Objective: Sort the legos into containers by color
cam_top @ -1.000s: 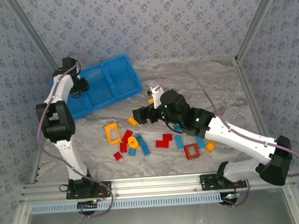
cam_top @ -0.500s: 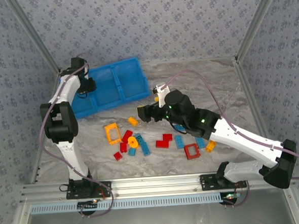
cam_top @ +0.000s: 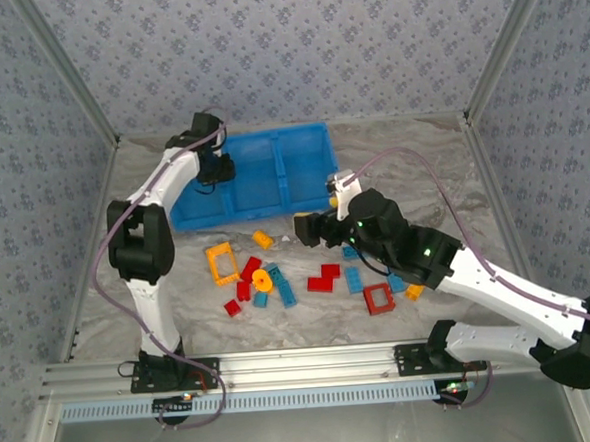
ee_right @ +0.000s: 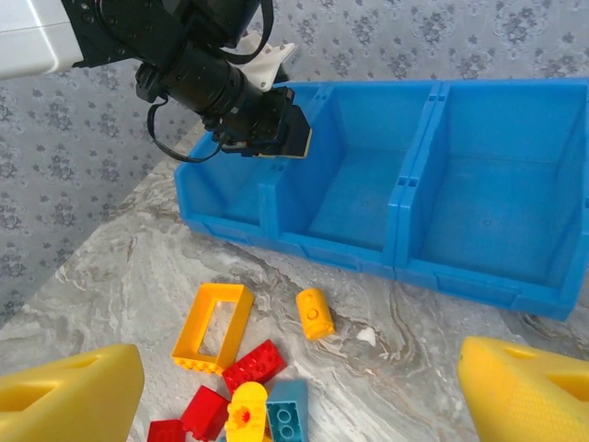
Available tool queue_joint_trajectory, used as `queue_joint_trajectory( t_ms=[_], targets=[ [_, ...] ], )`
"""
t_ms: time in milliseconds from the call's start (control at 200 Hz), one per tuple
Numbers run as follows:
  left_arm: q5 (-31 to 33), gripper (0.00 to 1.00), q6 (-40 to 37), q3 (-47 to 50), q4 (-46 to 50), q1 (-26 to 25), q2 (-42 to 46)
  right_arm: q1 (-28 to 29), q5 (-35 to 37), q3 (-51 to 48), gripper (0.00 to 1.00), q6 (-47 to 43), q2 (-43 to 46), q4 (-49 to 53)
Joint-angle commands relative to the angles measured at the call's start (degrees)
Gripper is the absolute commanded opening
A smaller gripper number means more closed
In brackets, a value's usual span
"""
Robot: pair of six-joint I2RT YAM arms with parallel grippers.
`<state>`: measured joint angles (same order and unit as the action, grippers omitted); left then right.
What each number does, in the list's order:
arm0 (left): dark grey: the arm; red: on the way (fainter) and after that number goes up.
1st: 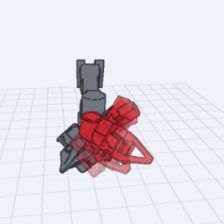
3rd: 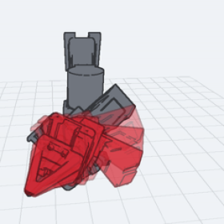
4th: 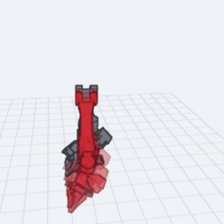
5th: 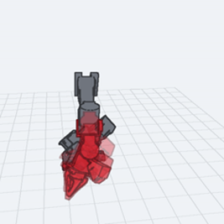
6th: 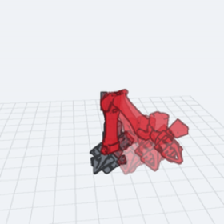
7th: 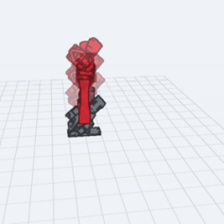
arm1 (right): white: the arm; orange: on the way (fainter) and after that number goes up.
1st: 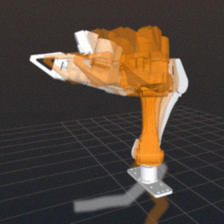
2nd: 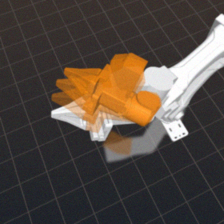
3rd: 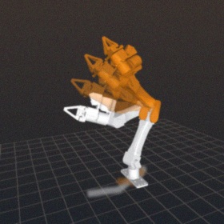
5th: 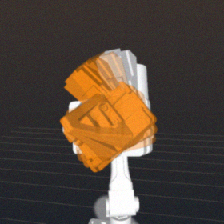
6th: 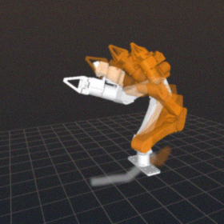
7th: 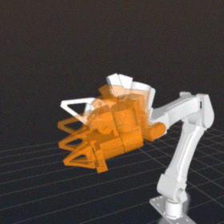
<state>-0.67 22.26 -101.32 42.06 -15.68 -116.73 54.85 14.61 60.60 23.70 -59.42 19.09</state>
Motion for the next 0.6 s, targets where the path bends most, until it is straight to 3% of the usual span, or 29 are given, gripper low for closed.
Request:
queue_joint_trajectory(
  t_ms=[0,330,595],
  targets=[
    [-3.6,0.00,4.7,-5.2,-2.9,-2.3,-0.3,-0.4,2.1,-0.7,0.91,1.3,2.1,2.9],
    [-2.8,0.00,8.3,-14.2,-2.9,-8.4,-6.5,-0.8,3.4,-2.6,0.90,2.9,4.8,4.8],
    [-2.9,0.00,7.8,-20.6,-0.8,-9.9,-10.3,-0.8,4.4,-3.0,0.91,3.5,6.3,6.7]
  ],
)
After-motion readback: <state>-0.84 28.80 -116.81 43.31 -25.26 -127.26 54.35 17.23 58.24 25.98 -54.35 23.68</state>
